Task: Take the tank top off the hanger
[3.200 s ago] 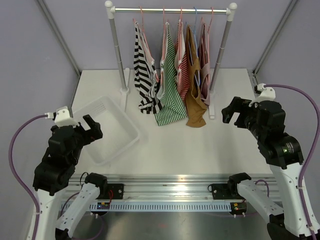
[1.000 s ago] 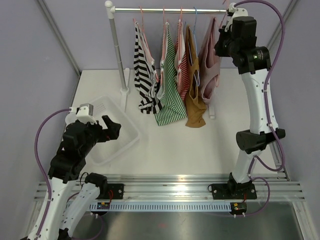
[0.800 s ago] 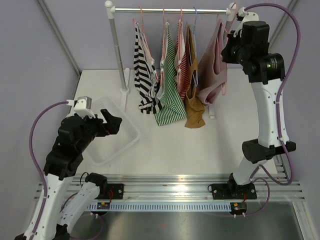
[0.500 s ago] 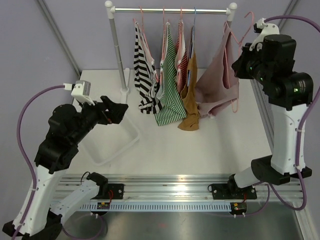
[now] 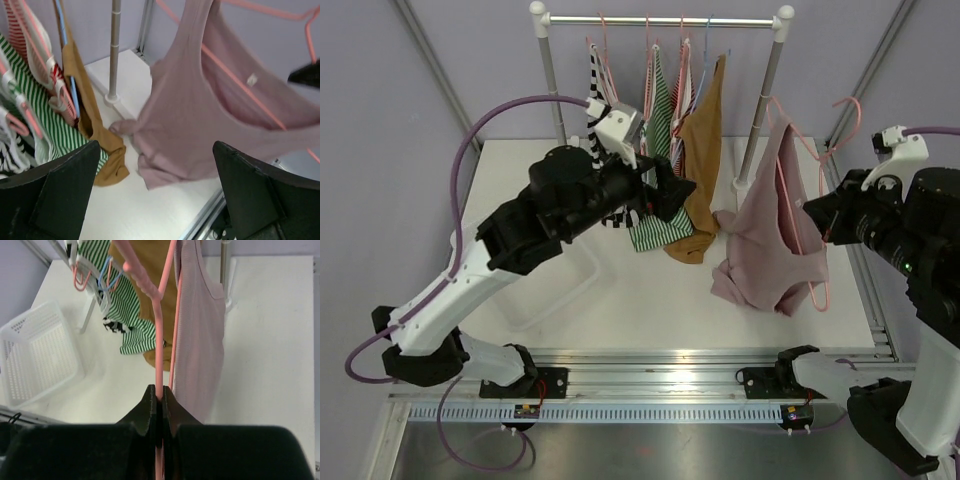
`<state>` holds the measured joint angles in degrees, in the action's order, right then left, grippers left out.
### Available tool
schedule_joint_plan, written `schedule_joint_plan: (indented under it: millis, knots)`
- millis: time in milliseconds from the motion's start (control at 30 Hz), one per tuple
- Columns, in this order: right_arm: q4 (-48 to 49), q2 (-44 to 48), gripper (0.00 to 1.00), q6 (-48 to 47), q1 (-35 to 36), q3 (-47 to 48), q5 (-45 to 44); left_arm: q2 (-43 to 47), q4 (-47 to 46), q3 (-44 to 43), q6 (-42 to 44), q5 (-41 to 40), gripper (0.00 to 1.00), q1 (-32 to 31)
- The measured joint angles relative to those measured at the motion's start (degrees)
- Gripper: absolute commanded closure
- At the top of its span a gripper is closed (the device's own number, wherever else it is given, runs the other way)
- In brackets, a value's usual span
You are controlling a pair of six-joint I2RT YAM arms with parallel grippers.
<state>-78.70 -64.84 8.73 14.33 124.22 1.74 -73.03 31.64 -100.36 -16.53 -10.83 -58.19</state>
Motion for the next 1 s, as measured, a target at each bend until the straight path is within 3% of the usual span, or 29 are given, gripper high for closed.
schedule_joint_plan:
  millis: [200,467,600,733,867,1000]
  knots:
    - [-1.09,6.93,1.0,-0.15,0.0,-10.45,5.66,-13.81,-3.72,-11.8,3.52,0.26,0.01,-1.46]
    - [-0.72,11.89,1.0,-0.13,0.0,-15.17,14.01,-22.21,-6.16,-12.44,8.63,-0.11,0.11,-5.44]
    - [-0.37,12.22,1.0,-0.13,0.0,-15.28,16.37,-23.43,-6.67,-12.35,9.81,-1.11,0.28,-5.77]
    - [-0.04,12.17,1.0,-0.13,0.0,-15.32,17.81,-23.63,-7.8,-12.35,10.91,-3.89,0.63,-5.66]
    - [0.04,12.2,1.0,-0.15,0.0,-15.56,18.29,-23.76,-8.68,-12.35,12.09,-7.74,0.91,-5.66]
    - [0.5,12.24,1.0,-0.35,0.37,-16.65,18.29,-23.82,-8.68,-12.26,12.5,-12.26,1.0,-5.68]
